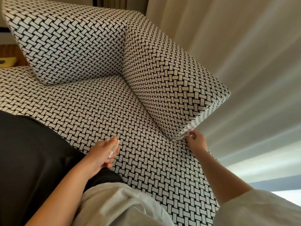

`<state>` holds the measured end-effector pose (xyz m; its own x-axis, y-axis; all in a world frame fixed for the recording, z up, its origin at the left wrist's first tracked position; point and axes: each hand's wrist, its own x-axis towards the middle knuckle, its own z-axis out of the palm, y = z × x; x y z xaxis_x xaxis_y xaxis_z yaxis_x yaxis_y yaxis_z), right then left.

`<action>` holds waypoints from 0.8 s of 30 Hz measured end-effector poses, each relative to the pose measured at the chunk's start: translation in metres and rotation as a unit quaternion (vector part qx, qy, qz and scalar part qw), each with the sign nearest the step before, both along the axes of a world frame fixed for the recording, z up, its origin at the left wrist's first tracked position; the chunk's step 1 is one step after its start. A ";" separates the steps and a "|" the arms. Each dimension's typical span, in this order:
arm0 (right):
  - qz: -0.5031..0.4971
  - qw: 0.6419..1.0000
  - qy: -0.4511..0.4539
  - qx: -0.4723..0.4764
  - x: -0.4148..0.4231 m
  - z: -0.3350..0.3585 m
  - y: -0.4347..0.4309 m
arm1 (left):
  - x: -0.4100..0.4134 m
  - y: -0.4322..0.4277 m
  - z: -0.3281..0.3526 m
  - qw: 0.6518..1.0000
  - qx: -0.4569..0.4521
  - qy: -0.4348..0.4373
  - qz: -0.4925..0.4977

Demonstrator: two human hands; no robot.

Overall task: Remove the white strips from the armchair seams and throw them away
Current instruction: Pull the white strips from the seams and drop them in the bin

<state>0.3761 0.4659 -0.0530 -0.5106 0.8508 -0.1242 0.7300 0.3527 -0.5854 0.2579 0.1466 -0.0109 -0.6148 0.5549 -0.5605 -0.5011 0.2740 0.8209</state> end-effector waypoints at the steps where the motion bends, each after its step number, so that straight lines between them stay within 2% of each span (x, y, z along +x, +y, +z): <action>1: -0.003 1.000 0.015 -0.005 0.001 -0.002 0.000 | 0.000 0.001 0.000 1.000 0.000 -0.001 0.000; 9: -0.008 0.993 0.114 -0.031 0.010 0.002 -0.010 | 0.001 0.002 0.000 1.000 -0.004 -0.004 0.002; 15: -0.054 0.955 0.216 -0.195 0.024 0.018 -0.035 | 0.001 0.004 0.002 1.000 -0.019 -0.012 0.005; 19: 0.051 0.947 0.211 -0.236 0.023 0.032 -0.087 | 0.003 0.005 0.001 0.998 -0.062 0.019 0.007; 24: 0.207 0.910 0.188 -0.307 0.001 0.040 -0.147 | 0.006 0.005 0.003 0.996 -0.075 0.037 0.004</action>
